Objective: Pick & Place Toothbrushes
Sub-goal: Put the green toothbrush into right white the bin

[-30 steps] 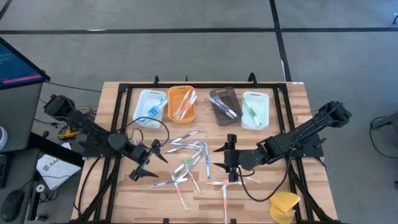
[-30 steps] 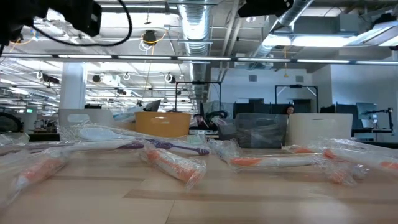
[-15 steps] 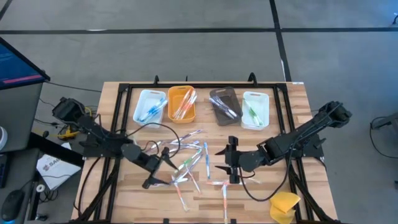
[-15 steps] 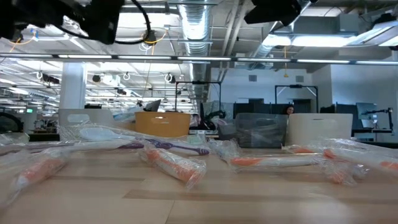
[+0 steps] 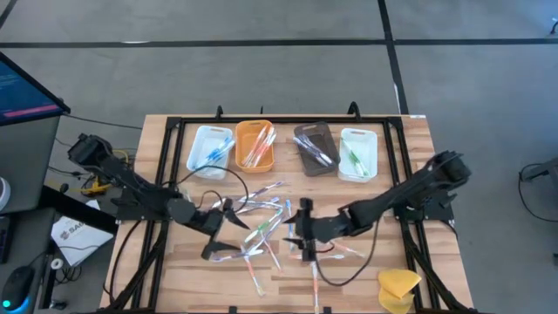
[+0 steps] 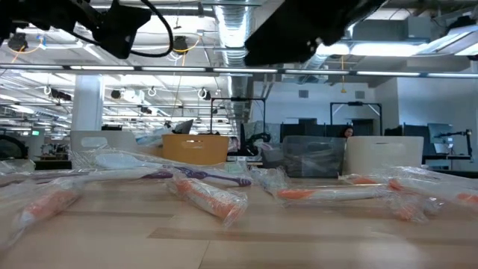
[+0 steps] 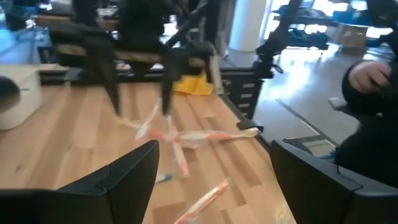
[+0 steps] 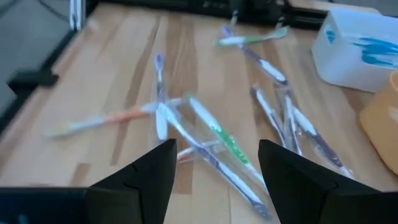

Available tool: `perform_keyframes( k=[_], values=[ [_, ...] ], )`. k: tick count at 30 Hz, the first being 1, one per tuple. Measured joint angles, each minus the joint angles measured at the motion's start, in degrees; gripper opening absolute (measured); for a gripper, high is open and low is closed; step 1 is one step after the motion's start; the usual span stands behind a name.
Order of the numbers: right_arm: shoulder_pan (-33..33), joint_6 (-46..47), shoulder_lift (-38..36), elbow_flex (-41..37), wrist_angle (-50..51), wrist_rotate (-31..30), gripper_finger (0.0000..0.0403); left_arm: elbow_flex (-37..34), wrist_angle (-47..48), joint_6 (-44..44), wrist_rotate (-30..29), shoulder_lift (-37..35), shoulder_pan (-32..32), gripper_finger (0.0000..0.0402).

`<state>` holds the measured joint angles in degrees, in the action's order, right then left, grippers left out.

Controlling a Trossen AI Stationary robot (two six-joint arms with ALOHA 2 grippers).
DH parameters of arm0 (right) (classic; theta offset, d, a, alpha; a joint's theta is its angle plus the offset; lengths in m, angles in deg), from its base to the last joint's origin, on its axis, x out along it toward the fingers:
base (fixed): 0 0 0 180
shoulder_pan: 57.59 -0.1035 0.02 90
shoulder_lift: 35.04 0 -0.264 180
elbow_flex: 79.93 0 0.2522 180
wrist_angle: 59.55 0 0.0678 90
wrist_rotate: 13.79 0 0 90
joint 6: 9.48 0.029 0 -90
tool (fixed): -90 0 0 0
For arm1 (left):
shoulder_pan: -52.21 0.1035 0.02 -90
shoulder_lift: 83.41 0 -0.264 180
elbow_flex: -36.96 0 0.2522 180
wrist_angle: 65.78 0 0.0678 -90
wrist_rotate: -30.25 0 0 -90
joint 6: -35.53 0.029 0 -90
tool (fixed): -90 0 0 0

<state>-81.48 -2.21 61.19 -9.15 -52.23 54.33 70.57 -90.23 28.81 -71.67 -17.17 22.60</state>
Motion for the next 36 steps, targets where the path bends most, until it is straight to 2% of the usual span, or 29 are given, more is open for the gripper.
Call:
perform_keyframes(
  k=[6,10,15,24,30,36],
  values=[
    [3.6,-10.8,8.0,4.7,0.5,-0.2,0.0223,0.0,7.8,-1.5,-2.6,-7.7,0.1,0.0301],
    [6.6,-11.9,12.0,9.4,3.1,1.8,0.0223,-1.4,7.9,-1.7,-2.7,-9.6,0.1,0.0301],
    [10.3,-12.0,16.7,16.3,14.4,8.2,0.0223,-2.9,8.1,-5.5,-2.7,-9.6,0.1,0.0301],
    [12.1,-15.7,23.2,27.7,33.2,11.8,0.0223,-3.0,9.2,-5.7,-2.7,-9.6,0.1,0.0301],
    [12.4,-18.4,27.5,31.6,36.5,11.8,0.0223,-3.0,9.4,-5.8,-2.7,-9.6,0.1,0.0301],
    [12.4,-18.4,27.9,34.9,41.3,11.5,0.0223,-3.0,9.5,-5.8,-2.7,-9.6,0.1,0.0301]
  ],
)
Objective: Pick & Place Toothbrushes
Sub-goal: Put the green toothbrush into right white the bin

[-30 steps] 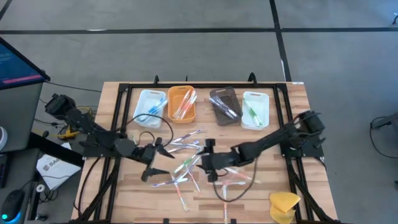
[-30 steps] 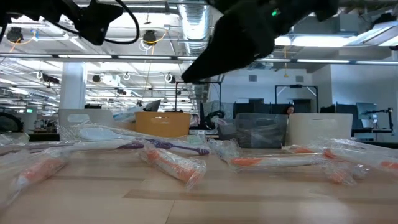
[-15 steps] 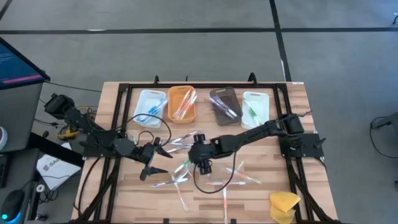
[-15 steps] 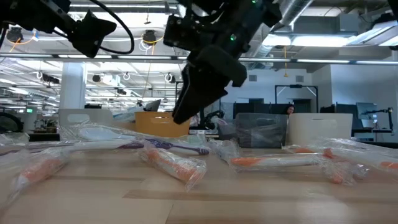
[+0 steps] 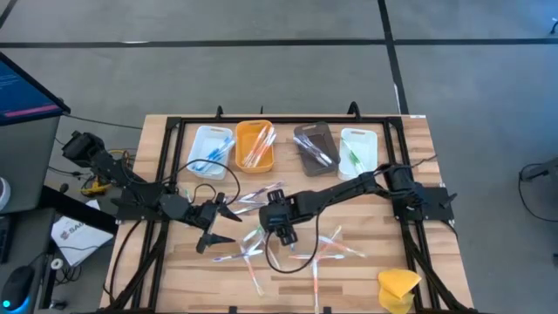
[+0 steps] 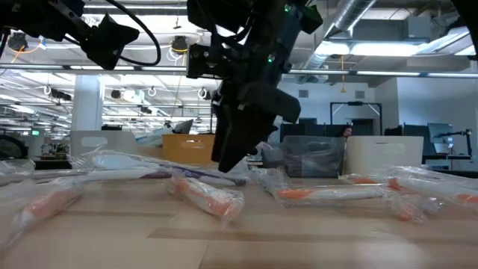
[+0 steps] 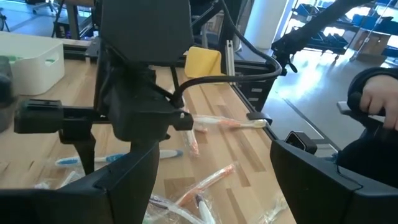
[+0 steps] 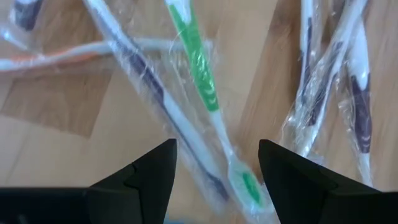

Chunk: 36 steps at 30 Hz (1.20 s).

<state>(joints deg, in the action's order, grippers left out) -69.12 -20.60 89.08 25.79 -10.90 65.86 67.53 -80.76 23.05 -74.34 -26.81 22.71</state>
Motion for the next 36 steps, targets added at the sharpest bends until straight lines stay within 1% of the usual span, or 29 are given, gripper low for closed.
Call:
perform_keyframes(
  k=[4,7,11,17,24,28,36],
  values=[
    [0.0,-0.2,-0.3,1.8,3.3,0.0,0.0223,0.0,0.1,0.0,0.0,0.0,0.0,0.0301],
    [0.6,-2.5,-0.3,3.0,5.7,0.0,0.0223,0.0,0.1,0.1,0.0,0.0,0.0,0.0301],
    [1.7,-3.0,-0.3,4.4,5.4,0.0,0.0223,0.0,0.1,0.1,0.0,0.0,0.0,0.0301],
    [2.9,-4.3,-0.2,4.5,5.4,-0.2,0.0223,0.0,0.1,0.1,0.0,0.0,0.0,0.0301],
    [1.3,-4.5,-0.1,4.5,5.5,-0.1,0.0223,0.0,0.3,-0.2,0.0,0.0,0.0,0.0301],
    [0.6,-6.9,-0.1,4.5,5.4,-0.2,0.0223,0.0,0.3,-1.4,0.0,0.0,0.0,0.0301],
    [1.5,-8.9,-0.1,4.5,5.1,-0.9,0.0223,0.0,0.3,-1.5,0.0,0.0,0.0,0.0301]
  ],
)
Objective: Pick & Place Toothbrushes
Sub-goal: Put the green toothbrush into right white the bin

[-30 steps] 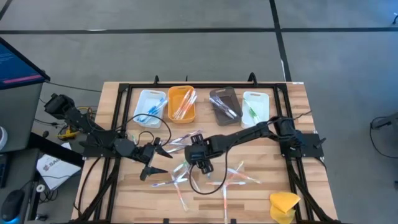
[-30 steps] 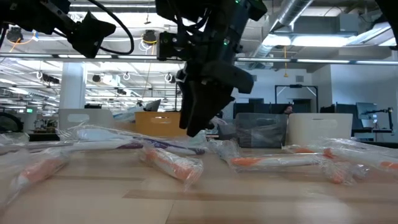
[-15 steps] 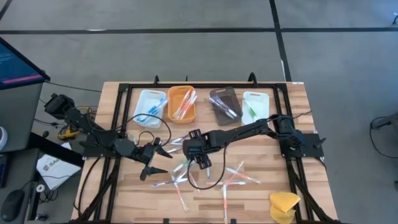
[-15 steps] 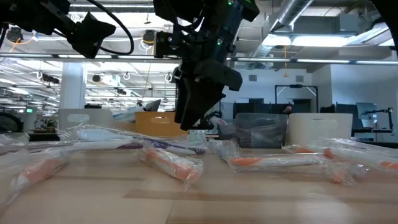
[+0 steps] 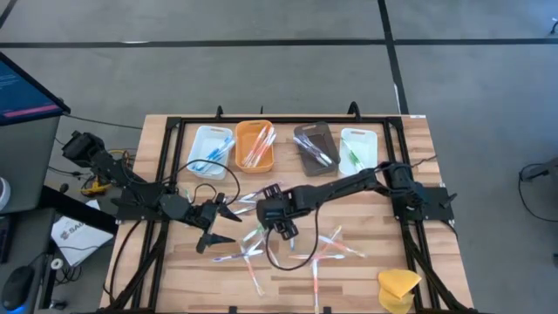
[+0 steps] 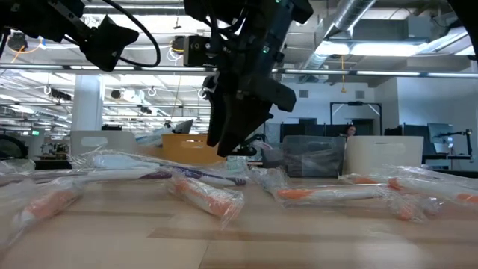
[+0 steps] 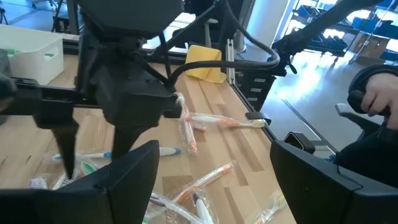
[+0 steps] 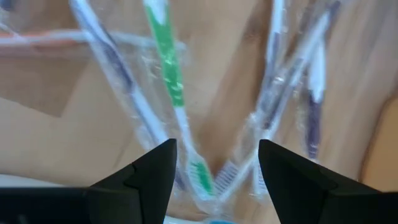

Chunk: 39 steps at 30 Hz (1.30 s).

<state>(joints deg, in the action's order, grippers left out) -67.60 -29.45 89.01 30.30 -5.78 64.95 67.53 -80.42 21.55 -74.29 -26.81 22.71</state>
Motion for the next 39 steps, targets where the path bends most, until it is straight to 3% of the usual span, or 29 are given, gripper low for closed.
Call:
perform_keyframes(
  k=[11,39],
  values=[
    [-0.6,-7.5,0.1,-1.7,0.5,-1.0,0.0223,0.0,0.1,0.1,0.0,0.0,0.0,0.0301],
    [-0.4,-9.1,0.1,-2.1,-4.7,-2.4,0.0223,0.0,0.4,0.2,0.0,0.0,0.0,0.0301]
  ],
)
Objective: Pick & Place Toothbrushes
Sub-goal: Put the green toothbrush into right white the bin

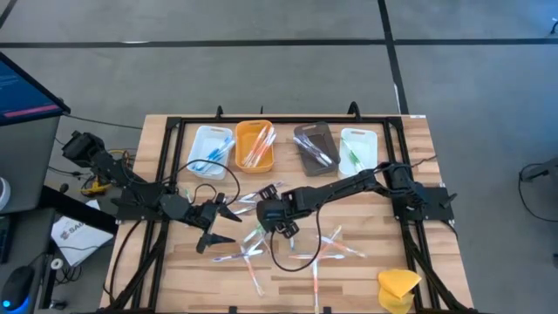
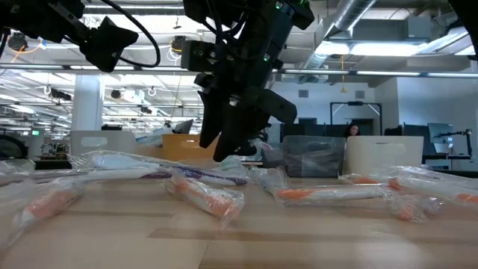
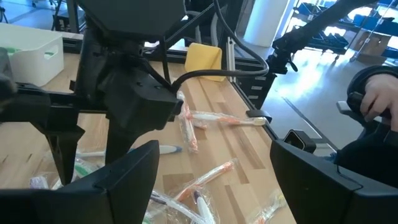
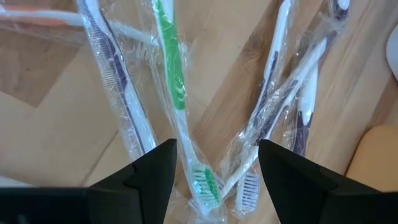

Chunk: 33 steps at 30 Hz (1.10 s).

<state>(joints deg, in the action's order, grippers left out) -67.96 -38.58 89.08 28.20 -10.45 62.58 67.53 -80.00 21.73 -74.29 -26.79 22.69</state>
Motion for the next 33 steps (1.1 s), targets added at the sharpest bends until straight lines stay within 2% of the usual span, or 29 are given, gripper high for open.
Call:
perform_keyframes(
  k=[13,23,33],
  values=[
    [0.0,0.0,0.0,0.0,-0.3,0.2,0.0223,0.0,0.1,0.0,0.1,0.0,0.0,0.0301],
    [-0.9,-5.5,5.5,0.3,-1.7,-0.4,0.0223,0.0,0.2,0.0,0.1,0.0,0.0,0.0301],
    [-0.9,-5.4,5.6,0.3,-1.5,0.1,0.0212,0.0,0.2,0.0,0.1,0.0,0.0,0.0301]
  ],
)
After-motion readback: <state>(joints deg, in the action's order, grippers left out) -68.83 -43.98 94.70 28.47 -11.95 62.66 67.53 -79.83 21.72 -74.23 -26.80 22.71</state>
